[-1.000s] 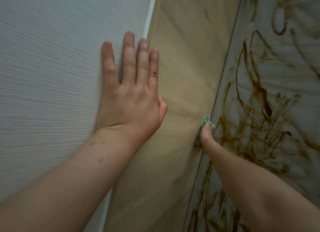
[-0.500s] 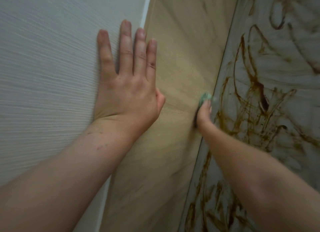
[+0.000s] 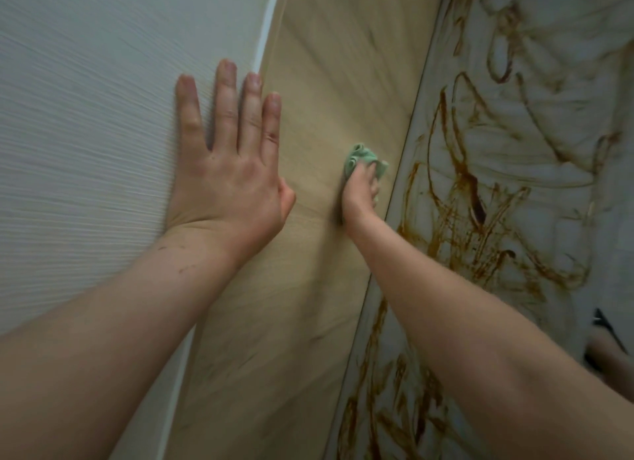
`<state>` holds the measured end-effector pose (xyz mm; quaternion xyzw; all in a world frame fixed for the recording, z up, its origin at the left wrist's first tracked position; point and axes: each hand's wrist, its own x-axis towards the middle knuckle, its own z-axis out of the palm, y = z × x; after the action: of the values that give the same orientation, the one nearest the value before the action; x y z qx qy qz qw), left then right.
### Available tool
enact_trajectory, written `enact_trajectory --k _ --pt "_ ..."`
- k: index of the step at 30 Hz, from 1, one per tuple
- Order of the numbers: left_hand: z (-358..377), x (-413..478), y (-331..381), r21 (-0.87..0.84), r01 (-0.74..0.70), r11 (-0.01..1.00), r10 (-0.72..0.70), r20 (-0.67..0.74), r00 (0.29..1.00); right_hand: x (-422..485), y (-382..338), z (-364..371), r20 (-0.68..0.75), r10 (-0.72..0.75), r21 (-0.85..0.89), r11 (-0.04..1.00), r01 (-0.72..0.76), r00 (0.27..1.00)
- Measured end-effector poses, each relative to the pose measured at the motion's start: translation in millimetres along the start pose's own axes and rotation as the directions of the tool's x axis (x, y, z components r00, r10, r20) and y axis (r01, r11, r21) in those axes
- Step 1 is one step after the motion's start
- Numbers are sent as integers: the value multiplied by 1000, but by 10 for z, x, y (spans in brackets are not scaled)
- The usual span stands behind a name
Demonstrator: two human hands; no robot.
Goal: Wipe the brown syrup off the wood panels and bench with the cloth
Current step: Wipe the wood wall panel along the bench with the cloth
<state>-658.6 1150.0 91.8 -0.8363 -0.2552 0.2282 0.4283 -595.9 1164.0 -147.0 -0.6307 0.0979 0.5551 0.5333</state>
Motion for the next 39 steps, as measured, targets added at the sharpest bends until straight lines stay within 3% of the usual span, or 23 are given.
enact_trajectory --k 2,4,6,8,10,12,15,19,21,24,28,33,36,39 --pt "-7 -3 -5 -11 0 1000 0 4 1000 -442 155 26 58 -247 -104 962 252 967" --pt "-9 0 0 -21 0 1000 0 8 1000 -973 568 -25 135 -314 -121 936 331 940" --pt "-16 13 7 -38 -5 999 5 11 1000 -1179 987 -88 209 -232 -188 944 272 950" --pt "-13 14 8 -53 -4 999 5 7 1000 -965 1077 -151 178 -56 -208 974 93 983" --pt "-7 15 4 -58 -1 998 1 5 1000 -573 809 -177 101 124 -185 977 -104 987" --pt "0 17 13 -37 -1 999 1 2 1000 -224 283 -151 85 163 -144 978 -150 983" --pt "10 15 3 -39 -1 999 1 -1 1000 -159 -735 -58 109 -116 -153 979 132 987" --pt "26 9 3 -25 -6 1000 7 13 1000 -553 -1391 52 275 -475 -190 825 532 836" --pt "19 18 -6 -5 -3 1000 4 23 1000 -574 -1621 152 283 -545 -187 776 603 789" --pt "27 36 2 -3 -3 1000 3 19 1000 -302 -2172 222 211 -590 -230 745 626 779" --pt "42 34 -1 -53 -1 999 1 1 1000 139 -2547 154 126 -510 -213 824 526 851" --pt "26 55 -22 -74 6 997 -6 8 1000 -303 -1496 36 231 -348 -249 882 401 909" --pt "-79 82 -62 -112 41 993 -34 66 997 -534 -1077 -128 361 -265 -320 866 385 894" --pt "-255 102 -4 -109 30 994 -5 223 975 -503 -1447 -74 379 -333 -314 831 459 863"
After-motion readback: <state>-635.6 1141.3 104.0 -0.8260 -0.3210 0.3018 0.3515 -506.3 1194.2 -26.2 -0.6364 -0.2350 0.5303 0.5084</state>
